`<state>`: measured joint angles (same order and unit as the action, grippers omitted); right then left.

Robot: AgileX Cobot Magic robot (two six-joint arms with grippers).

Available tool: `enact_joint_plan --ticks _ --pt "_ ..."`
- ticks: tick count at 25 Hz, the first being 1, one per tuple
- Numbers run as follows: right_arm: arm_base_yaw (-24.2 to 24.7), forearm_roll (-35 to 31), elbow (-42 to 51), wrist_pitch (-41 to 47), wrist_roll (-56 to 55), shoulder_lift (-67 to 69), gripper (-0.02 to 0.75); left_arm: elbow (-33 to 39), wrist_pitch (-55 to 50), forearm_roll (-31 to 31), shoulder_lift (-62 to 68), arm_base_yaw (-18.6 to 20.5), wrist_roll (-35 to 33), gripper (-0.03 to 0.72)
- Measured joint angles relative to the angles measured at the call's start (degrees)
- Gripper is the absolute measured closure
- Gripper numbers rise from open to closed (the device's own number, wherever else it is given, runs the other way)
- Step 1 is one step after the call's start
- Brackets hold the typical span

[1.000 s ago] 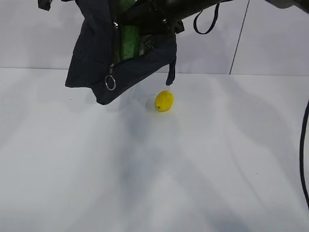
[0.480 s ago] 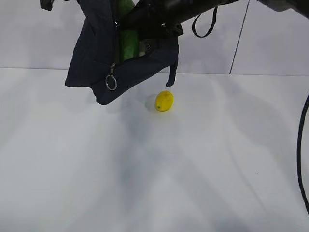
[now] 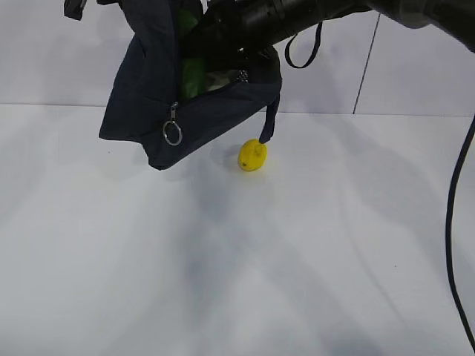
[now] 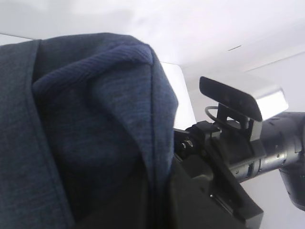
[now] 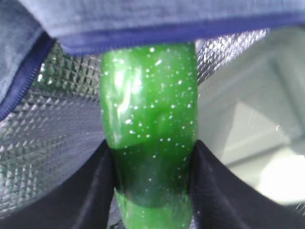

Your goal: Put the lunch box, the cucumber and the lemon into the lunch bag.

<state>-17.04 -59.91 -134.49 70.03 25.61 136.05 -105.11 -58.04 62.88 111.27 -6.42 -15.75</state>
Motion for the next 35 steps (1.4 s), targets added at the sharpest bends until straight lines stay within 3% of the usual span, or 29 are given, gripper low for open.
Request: enact_joint_plan --ticks 10,12,15,17,29,32,35 --pt "0.00 -0.19 0.00 -0.89 6.29 0.00 0.381 0.00 -1.50 0.13 0.00 0.00 0.00 0.680" --pt "0.00 -0.73 0.00 -0.89 8.19 0.00 0.331 0.00 -1.51 0.13 0.00 0.00 0.00 0.680" --pt "0.00 -1.00 0.00 -1.09 9.19 0.00 0.176 0.00 -1.59 0.13 0.00 0.00 0.00 0.680" --pt "0.00 -1.00 0.00 -1.18 9.43 0.00 0.133 0.00 -1.59 0.13 0.00 0.00 0.00 0.680" --pt "0.00 0.15 0.00 -0.12 9.69 -0.39 0.153 0.00 1.14 -8.87 0.00 0.00 0.00 0.680" --pt "0.00 4.52 0.00 0.02 9.69 -2.18 0.153 0.00 1.23 -10.80 0.00 0.00 0.00 0.680" --pt "0.00 13.17 0.00 0.28 8.29 -4.29 0.154 0.00 1.23 -11.51 0.00 0.11 0.00 0.680"
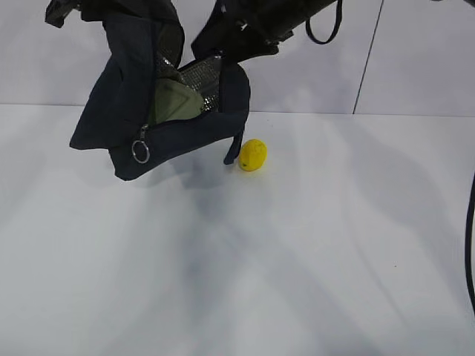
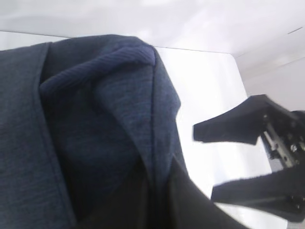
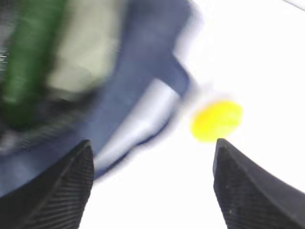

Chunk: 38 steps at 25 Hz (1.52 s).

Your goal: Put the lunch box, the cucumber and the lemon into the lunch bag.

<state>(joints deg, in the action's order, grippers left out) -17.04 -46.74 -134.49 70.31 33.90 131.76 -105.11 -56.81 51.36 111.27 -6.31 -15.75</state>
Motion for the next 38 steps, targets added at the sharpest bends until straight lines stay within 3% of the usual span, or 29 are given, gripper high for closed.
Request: enact_joint_plan --ticks 8,16,21,31,38 --pt "0.00 20.77 0.00 0.89 -14.05 -1.16 0.154 0.00 -0.91 -1.08 0.00 4.48 0.00 0.680" --pt "0.00 30.54 0.00 1.12 -27.94 -0.87 0.154 0.00 -3.36 -1.95 0.00 9.08 0.00 0.680" --pt "0.00 29.09 -0.10 1.12 -38.15 3.92 0.155 0.00 -3.95 -2.20 0.00 9.30 -0.02 0.680" --pt "-0.14 26.19 -0.10 0.78 -41.13 10.34 0.155 0.00 -5.46 -2.20 0.00 9.30 -0.12 0.680" --pt "-0.74 26.53 -0.10 -3.96 -41.35 11.62 0.155 0.00 -5.46 -2.20 0.00 9.30 -0.12 0.680"
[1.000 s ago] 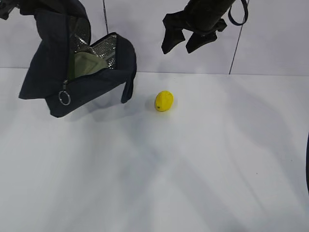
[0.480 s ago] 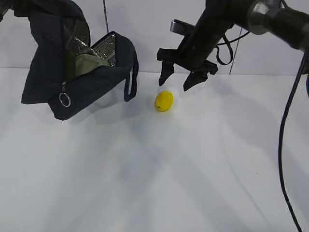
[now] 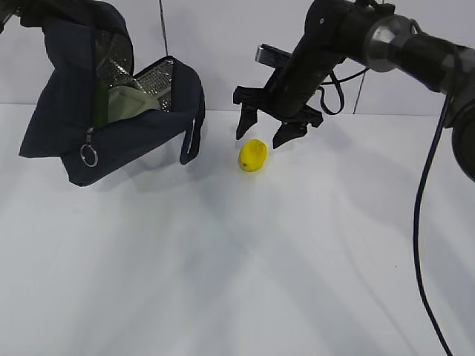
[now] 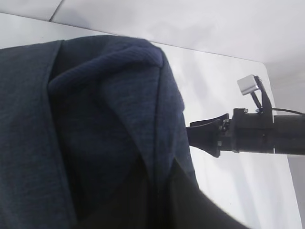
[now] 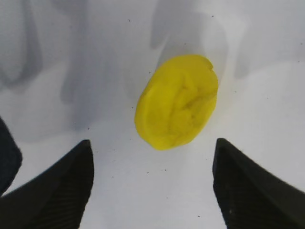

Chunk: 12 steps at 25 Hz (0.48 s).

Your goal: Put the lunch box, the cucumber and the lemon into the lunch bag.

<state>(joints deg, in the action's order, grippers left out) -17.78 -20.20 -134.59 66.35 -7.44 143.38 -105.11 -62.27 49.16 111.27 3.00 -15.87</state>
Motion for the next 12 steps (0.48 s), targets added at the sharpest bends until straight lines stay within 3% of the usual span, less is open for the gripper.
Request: enact_joint_plan --ticks 12 --pt "0.00 0.22 0.00 -4.73 2.66 3.29 0.155 0.00 -0.12 0.00 0.00 0.00 0.00 0.680"
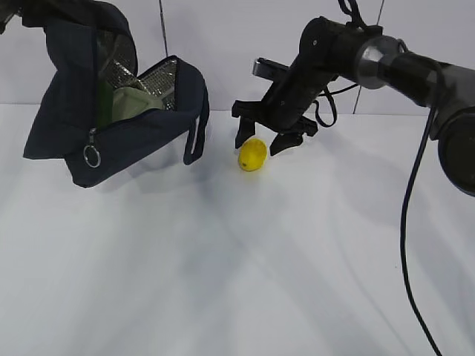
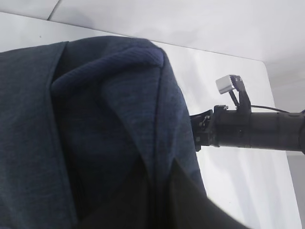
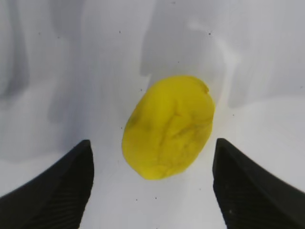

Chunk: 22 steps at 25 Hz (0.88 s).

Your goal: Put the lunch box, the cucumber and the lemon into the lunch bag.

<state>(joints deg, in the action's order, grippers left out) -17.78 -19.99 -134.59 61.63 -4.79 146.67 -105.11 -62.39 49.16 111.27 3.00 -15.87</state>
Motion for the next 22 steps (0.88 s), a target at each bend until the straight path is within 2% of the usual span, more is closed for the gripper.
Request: enact_joint_plan --ticks 22 --pt "0.00 2.21 -0.57 -3.73 0.27 1.48 0.155 0.00 0.00 0.00 0.00 0.00 -1.24 0.680"
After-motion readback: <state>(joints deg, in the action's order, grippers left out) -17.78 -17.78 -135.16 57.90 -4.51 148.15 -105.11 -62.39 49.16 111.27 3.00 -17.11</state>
